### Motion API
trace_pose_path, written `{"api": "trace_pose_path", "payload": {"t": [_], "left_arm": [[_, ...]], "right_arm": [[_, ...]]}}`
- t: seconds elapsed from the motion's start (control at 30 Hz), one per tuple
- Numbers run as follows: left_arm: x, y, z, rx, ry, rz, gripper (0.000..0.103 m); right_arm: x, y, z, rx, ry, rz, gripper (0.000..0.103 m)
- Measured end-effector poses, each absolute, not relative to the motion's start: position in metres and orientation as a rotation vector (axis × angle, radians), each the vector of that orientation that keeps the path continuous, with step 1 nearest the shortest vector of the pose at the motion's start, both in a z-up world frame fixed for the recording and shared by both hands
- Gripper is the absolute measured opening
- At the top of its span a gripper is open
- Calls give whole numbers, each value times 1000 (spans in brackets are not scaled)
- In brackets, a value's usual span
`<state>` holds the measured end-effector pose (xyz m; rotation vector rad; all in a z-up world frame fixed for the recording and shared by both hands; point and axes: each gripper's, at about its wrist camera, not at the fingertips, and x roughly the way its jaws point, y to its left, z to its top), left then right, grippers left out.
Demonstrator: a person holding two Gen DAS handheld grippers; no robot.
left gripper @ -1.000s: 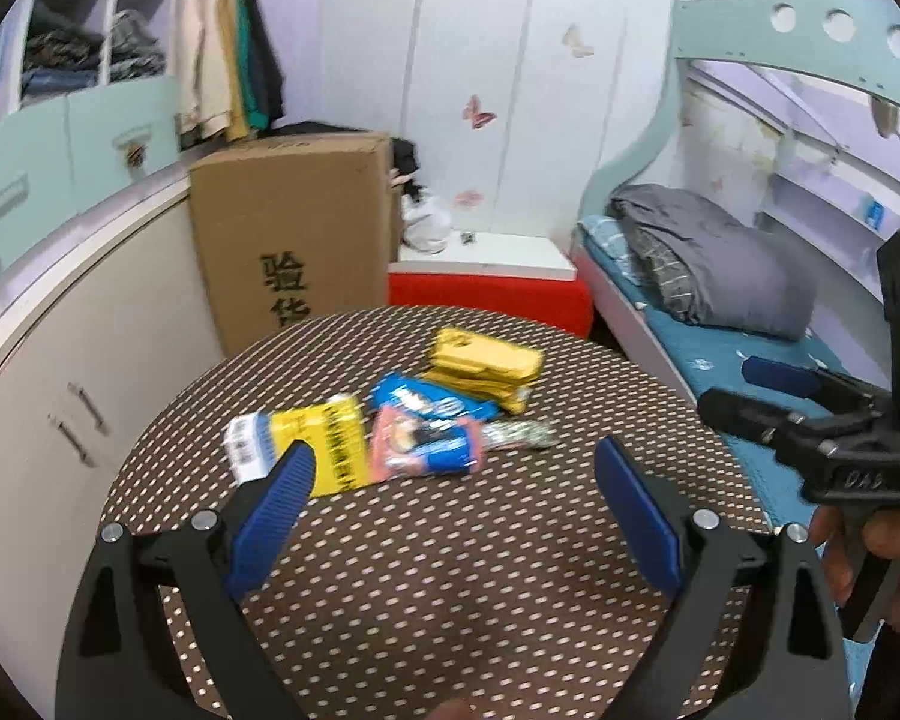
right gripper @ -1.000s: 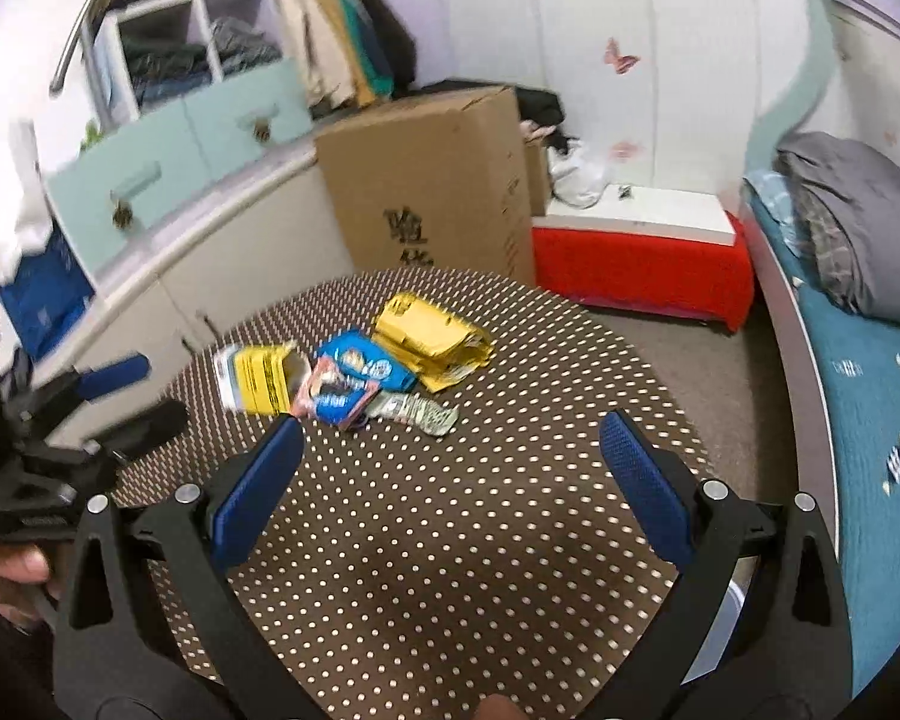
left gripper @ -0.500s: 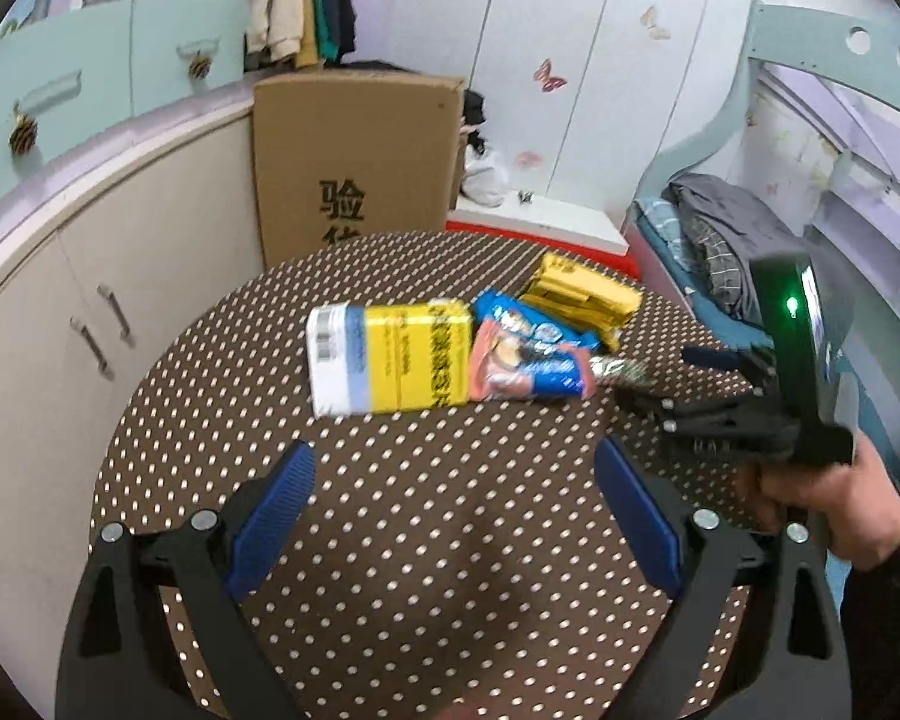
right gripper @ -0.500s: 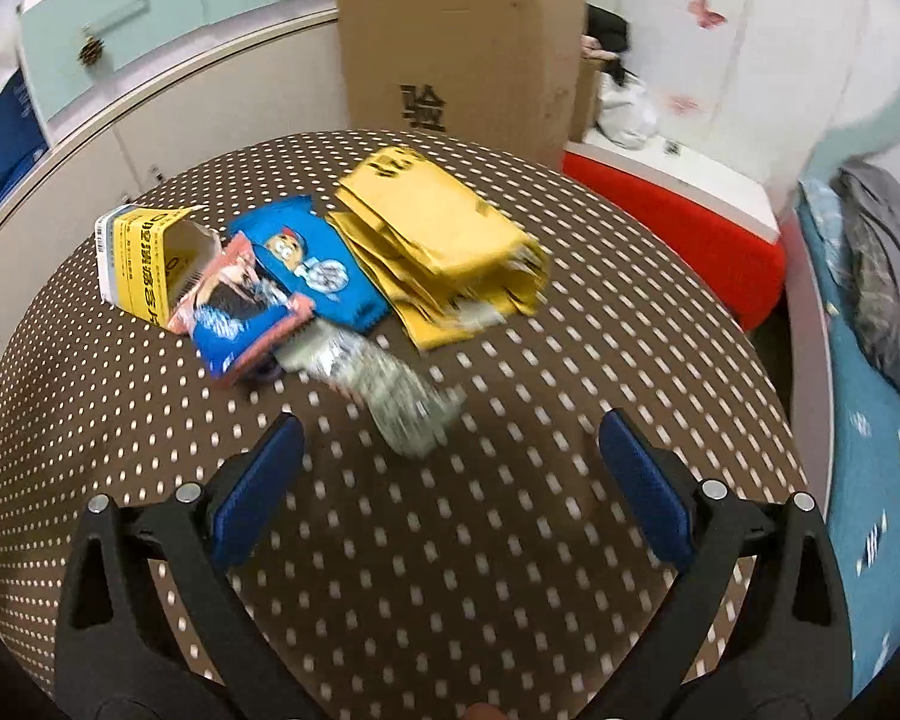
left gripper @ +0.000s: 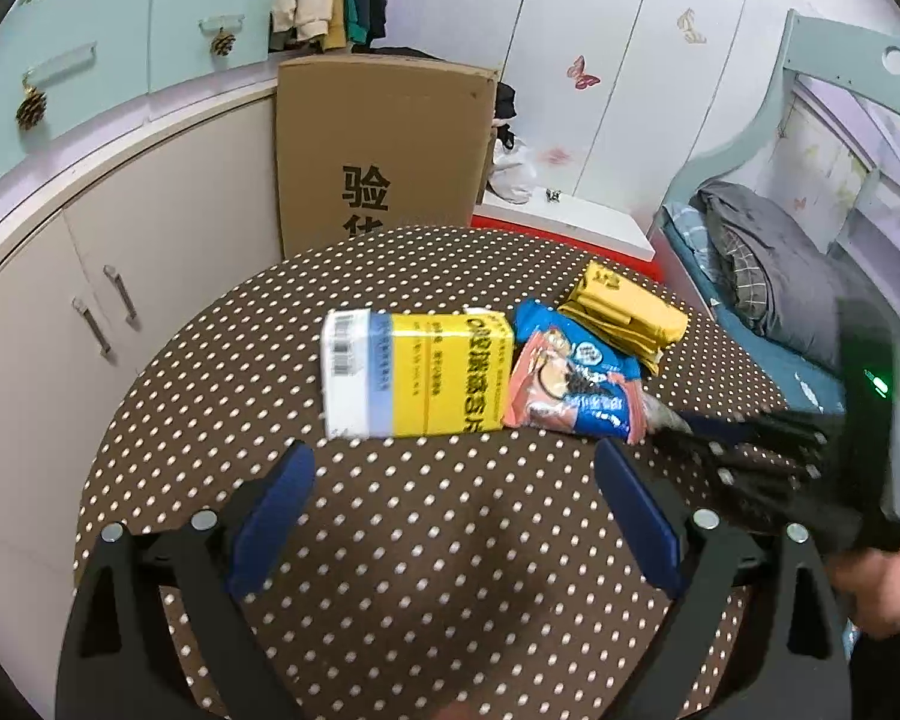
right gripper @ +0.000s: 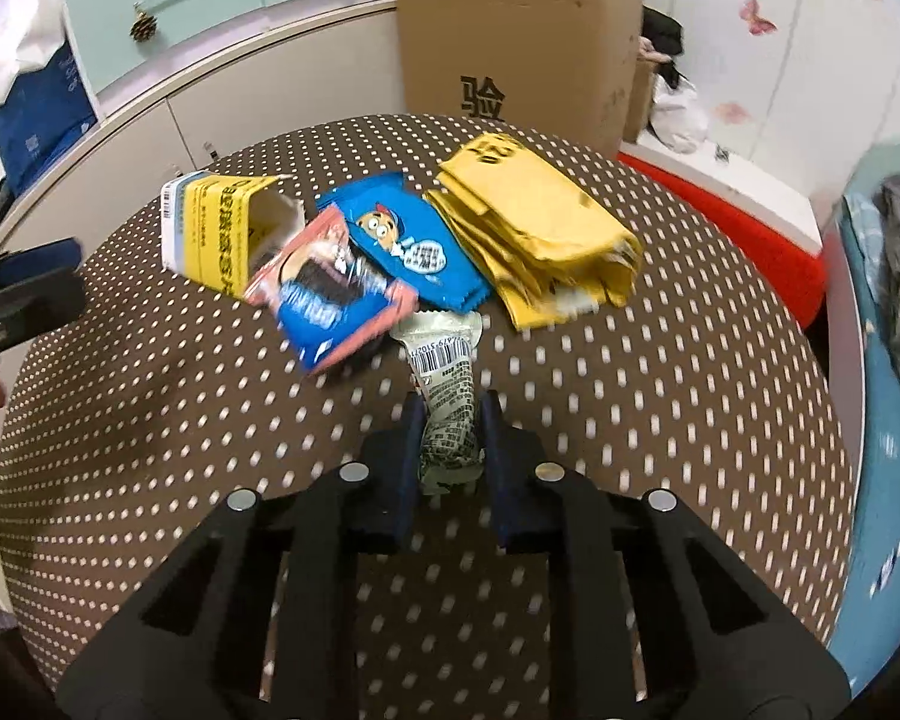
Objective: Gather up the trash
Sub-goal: 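Grasp the silver snack wrapper with the right gripper while the left grasps the yellow-white box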
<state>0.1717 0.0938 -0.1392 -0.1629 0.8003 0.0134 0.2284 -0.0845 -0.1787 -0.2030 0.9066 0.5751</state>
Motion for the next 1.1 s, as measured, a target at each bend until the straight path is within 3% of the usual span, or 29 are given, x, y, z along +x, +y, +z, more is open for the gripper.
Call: {"api": "trace_pose_path", "payload": {"t": [0.37, 0.8, 0.83, 0.9, 0.93, 1.0, 1.1], "left_arm": [[243, 65, -176, 62, 848, 296, 92], [216, 130, -172, -52, 822, 275, 91], [216, 130, -172, -57, 823, 264, 88], [219, 131, -174, -74, 842, 229, 53], [220, 131, -176, -79, 853, 222, 46], [216, 133, -179, -103, 862, 205, 19], [207, 139, -176, -124, 838, 199, 6]], "right_arm": [[196, -107, -179, -109, 921, 548, 20], [187, -106, -180, -105, 912, 551, 20], [186, -106, -180, -103, 912, 548, 20], [186, -107, -180, -93, 913, 544, 20], [185, -107, -180, -87, 914, 539, 19], [184, -108, -180, -83, 914, 530, 19], [180, -112, -181, -79, 915, 516, 19]]}}
